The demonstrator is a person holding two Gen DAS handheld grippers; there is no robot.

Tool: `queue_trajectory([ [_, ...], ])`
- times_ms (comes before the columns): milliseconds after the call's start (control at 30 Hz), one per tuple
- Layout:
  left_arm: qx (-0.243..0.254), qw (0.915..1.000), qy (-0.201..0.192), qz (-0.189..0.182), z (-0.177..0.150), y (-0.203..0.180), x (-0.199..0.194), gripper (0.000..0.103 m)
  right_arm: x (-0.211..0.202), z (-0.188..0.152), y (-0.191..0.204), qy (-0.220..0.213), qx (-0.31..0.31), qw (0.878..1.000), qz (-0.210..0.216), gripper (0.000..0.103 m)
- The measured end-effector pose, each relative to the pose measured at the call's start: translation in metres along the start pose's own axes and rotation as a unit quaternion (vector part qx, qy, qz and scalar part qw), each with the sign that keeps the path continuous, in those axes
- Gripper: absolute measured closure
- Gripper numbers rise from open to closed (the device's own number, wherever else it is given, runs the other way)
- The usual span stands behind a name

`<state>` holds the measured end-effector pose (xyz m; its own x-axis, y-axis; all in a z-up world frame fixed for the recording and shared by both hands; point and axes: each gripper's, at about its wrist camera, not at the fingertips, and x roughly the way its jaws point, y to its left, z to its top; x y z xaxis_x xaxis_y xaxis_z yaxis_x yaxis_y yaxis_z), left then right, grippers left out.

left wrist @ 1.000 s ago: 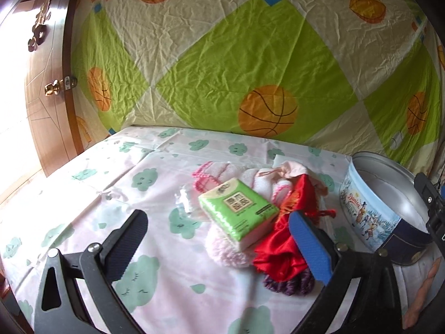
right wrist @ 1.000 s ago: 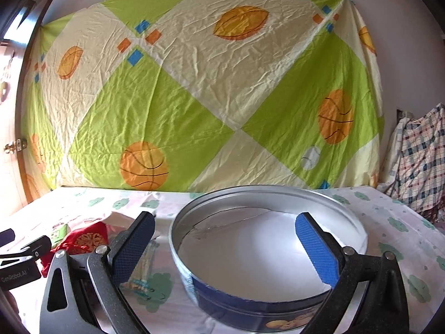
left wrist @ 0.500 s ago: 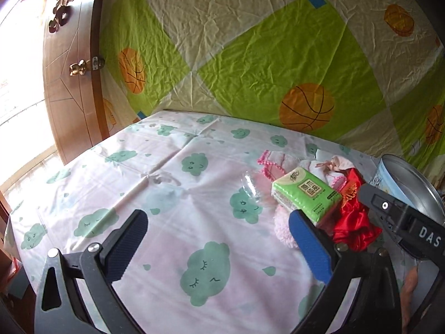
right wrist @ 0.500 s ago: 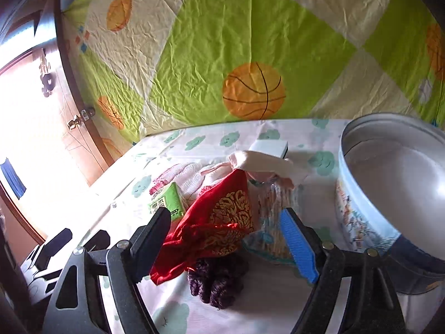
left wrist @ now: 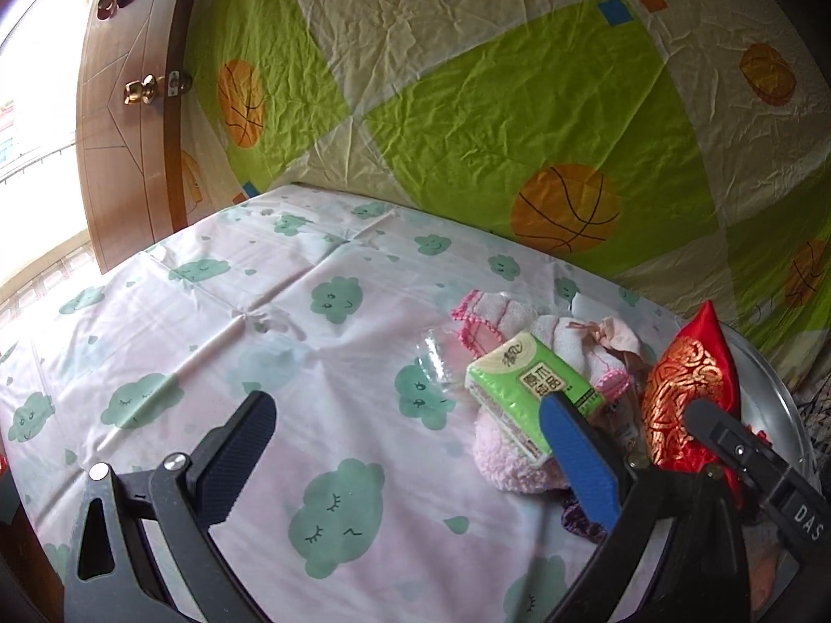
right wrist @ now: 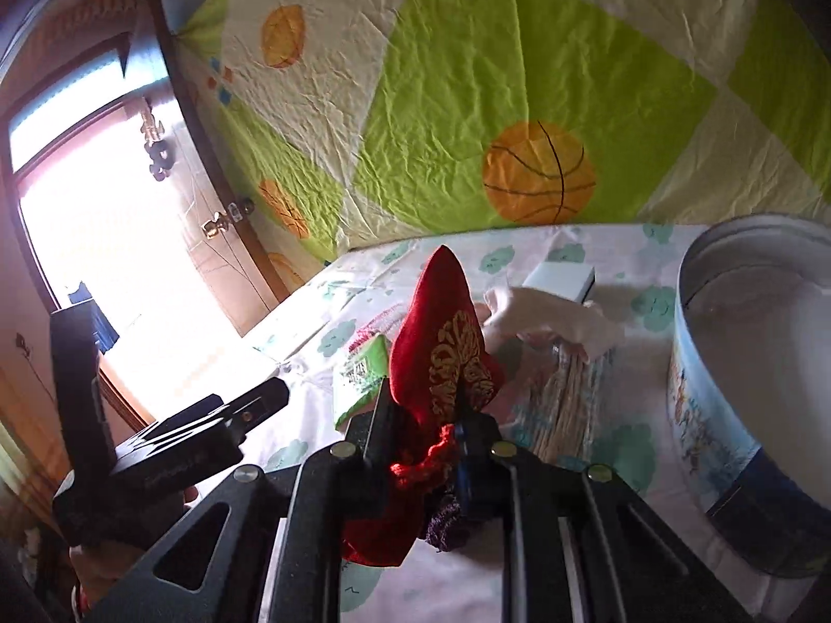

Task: Organize soft objects
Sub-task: 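Grasp the red pouch with the right tool while the left grasps the tissue pack, then release the red pouch in the tin with the right tool while the left releases the tissues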

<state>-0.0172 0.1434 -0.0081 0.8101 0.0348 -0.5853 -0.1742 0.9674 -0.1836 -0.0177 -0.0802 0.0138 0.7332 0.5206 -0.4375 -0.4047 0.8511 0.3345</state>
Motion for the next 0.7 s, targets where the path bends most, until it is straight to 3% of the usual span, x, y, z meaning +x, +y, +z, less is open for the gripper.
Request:
queue_trajectory([
  [133,-0.019,0.9994,0.019,-0.02,0.008,-0.019,0.014,0.0,-0.039,-0.002,0.006,-0.083,-0.076,0.99,-0.08,0.084],
  [267,-0.018,0.9988,0.044,-0.014,0.014,-0.041,0.038,0.002,-0.058,-0.002,-0.008,-0.133,-0.101,0.974,-0.151,0.084],
  [333,-0.024,0.9977,0.062,-0.008,0.015,-0.048,0.054,0.015,-0.063,0.001,-0.019,-0.141,-0.101,0.97,-0.173,0.084],
  [467,-0.036,0.9946,0.097,-0.011,0.01,-0.055,0.077,0.026,-0.069,0.006,-0.04,-0.137,-0.081,0.968,-0.195,0.084],
  [533,-0.029,0.9954,0.091,-0.01,0.005,-0.057,0.078,0.046,-0.071,0.009,-0.048,-0.134,-0.064,0.969,-0.197,0.084],
  [700,-0.021,0.9976,0.06,-0.028,-0.002,-0.05,0.063,0.051,-0.076,0.012,-0.06,-0.138,-0.027,0.97,-0.197,0.084],
])
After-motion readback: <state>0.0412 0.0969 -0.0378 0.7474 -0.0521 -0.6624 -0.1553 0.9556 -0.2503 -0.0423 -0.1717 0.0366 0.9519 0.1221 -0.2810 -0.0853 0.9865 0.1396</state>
